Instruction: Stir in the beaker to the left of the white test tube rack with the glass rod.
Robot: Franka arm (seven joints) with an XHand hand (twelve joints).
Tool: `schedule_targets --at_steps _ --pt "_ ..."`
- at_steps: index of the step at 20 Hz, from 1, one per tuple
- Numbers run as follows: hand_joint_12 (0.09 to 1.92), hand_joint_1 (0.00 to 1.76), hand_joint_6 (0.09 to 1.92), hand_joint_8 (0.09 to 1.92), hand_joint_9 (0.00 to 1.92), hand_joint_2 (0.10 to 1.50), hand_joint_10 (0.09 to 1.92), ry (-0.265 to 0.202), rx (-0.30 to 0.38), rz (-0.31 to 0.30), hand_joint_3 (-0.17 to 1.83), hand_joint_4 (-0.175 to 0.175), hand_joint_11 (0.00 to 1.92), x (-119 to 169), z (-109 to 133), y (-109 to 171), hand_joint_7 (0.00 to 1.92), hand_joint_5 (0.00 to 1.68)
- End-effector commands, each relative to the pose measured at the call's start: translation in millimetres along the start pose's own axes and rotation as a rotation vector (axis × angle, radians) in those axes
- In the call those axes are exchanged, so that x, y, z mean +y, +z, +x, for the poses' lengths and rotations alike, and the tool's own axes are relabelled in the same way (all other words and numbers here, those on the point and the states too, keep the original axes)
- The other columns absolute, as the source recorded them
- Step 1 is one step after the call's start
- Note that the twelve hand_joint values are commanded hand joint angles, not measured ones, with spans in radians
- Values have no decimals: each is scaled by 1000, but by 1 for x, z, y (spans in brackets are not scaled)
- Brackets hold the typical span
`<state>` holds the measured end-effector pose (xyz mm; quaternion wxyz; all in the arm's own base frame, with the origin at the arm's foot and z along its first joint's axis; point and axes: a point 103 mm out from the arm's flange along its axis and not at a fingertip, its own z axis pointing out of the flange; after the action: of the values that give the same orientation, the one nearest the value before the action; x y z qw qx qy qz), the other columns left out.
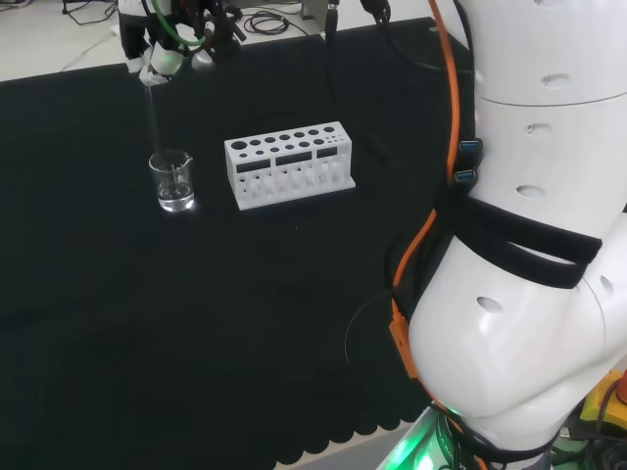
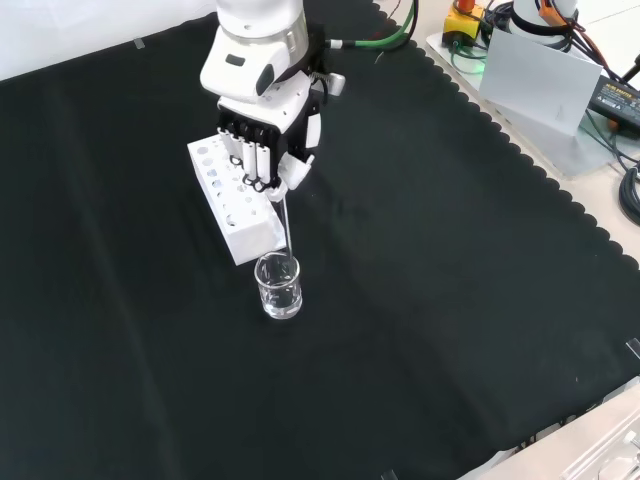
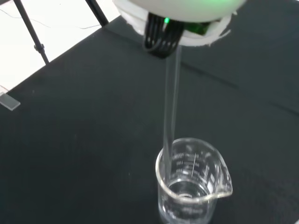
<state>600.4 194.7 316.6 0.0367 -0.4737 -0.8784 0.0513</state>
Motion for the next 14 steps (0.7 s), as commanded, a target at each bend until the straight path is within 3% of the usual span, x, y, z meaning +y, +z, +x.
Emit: schedule_targets --at_steps 1,6,13,14 --pt "900 1313 344 1069 1578 716 929 -4 -4 -1 609 -175 1568 15 -4 0 1198 1280" --pt "912 1311 361 1073 1569 747 943 -3 6 -2 561 -175 1571 13 -19 -1 1186 1260" --pt "916 1310 370 1074 1566 754 949 35 14 3 551 -175 1573 -4 -46 1 1183 1253" --pt "916 1310 371 1075 1566 754 949 60 23 31 551 -175 1573 -8 -55 4 1183 1253"
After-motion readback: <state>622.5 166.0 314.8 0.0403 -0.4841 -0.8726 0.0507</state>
